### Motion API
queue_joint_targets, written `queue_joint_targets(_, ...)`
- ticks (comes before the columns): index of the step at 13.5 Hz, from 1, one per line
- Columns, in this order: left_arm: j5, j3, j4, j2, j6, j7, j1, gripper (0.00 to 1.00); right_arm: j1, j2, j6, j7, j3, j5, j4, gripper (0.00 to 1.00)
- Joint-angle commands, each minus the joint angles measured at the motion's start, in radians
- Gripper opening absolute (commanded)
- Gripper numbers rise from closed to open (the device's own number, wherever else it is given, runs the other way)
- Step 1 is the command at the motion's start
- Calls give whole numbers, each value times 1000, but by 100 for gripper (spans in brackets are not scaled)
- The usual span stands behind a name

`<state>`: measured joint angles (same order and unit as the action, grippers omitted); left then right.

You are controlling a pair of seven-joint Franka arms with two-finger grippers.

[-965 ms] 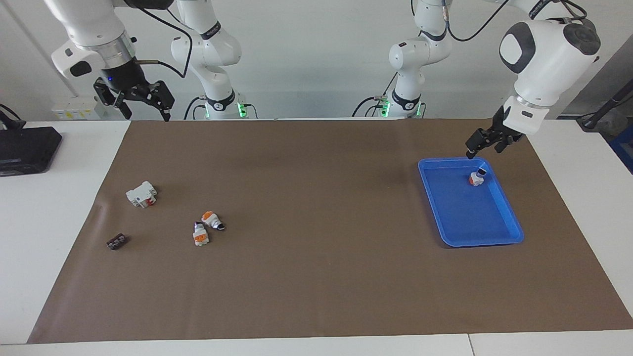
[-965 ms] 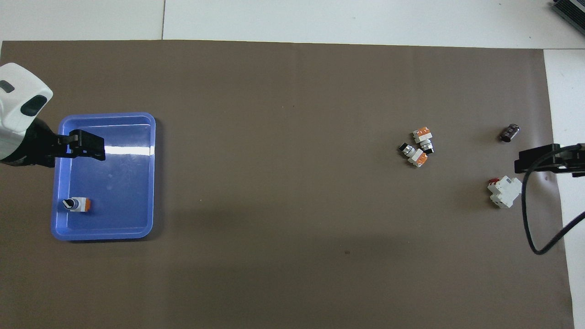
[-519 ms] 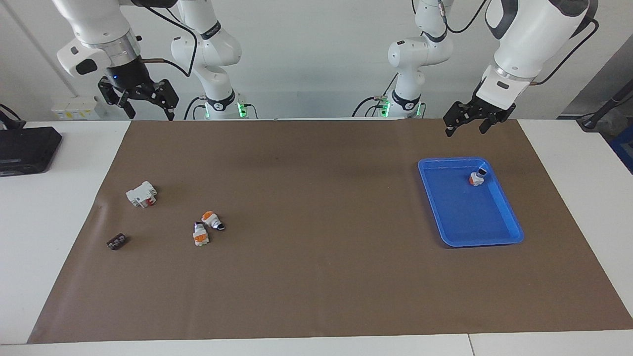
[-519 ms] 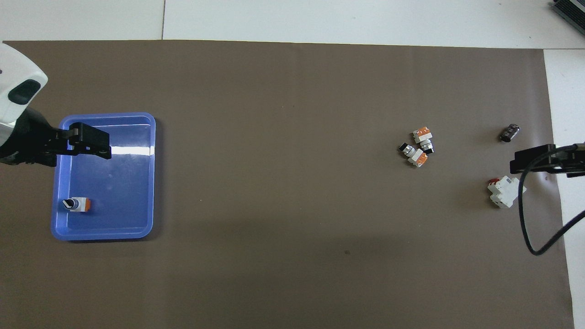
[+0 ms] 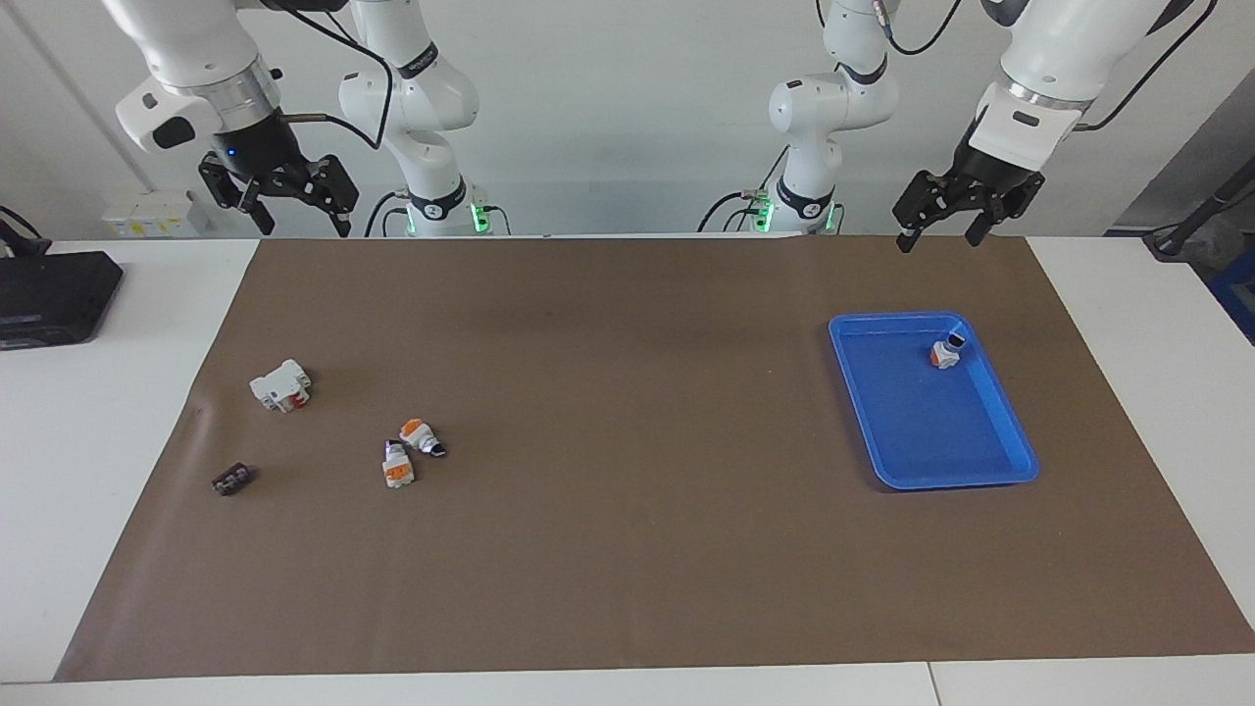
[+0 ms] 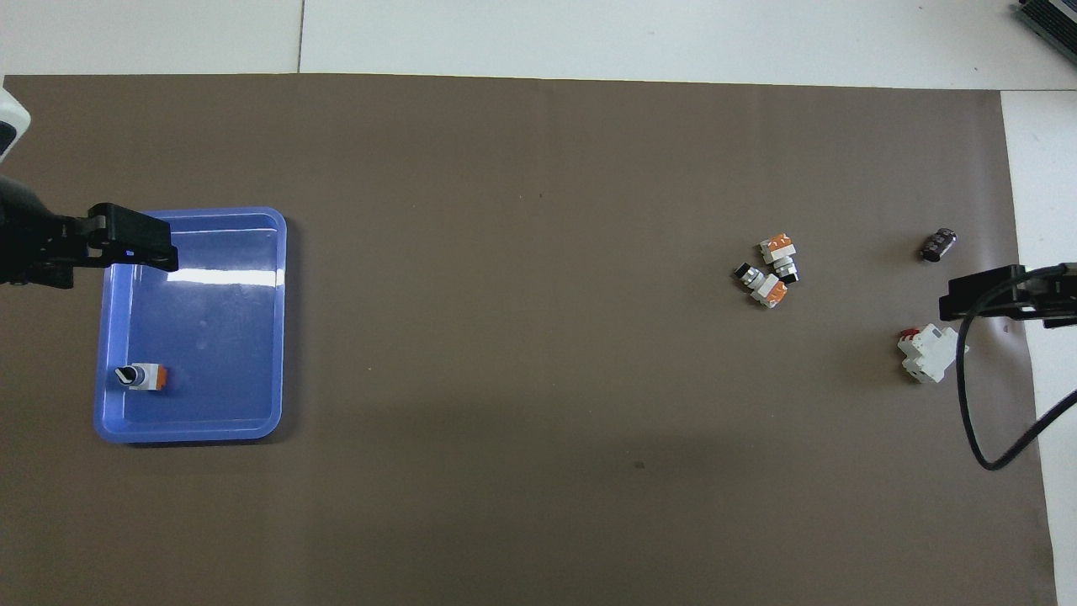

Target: Turn and place switch with both arms

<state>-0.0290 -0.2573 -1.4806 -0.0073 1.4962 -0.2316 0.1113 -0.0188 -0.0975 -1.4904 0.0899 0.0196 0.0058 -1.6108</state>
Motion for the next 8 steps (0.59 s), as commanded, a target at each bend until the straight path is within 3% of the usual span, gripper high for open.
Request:
queue_joint_targets(1, 44, 18, 16, 0, -2, 79, 10, 100, -3, 2, -2, 10, 6, -18, 5, 100)
queue_joint_targets(3, 47, 20, 14, 0, -2, 190, 42, 100, -3, 1, -2, 11, 6, -20, 5, 100)
queue_joint_targets(8, 60, 13, -17, -8, 15, 222, 39, 99, -3, 2, -1, 13, 8, -18, 5, 100)
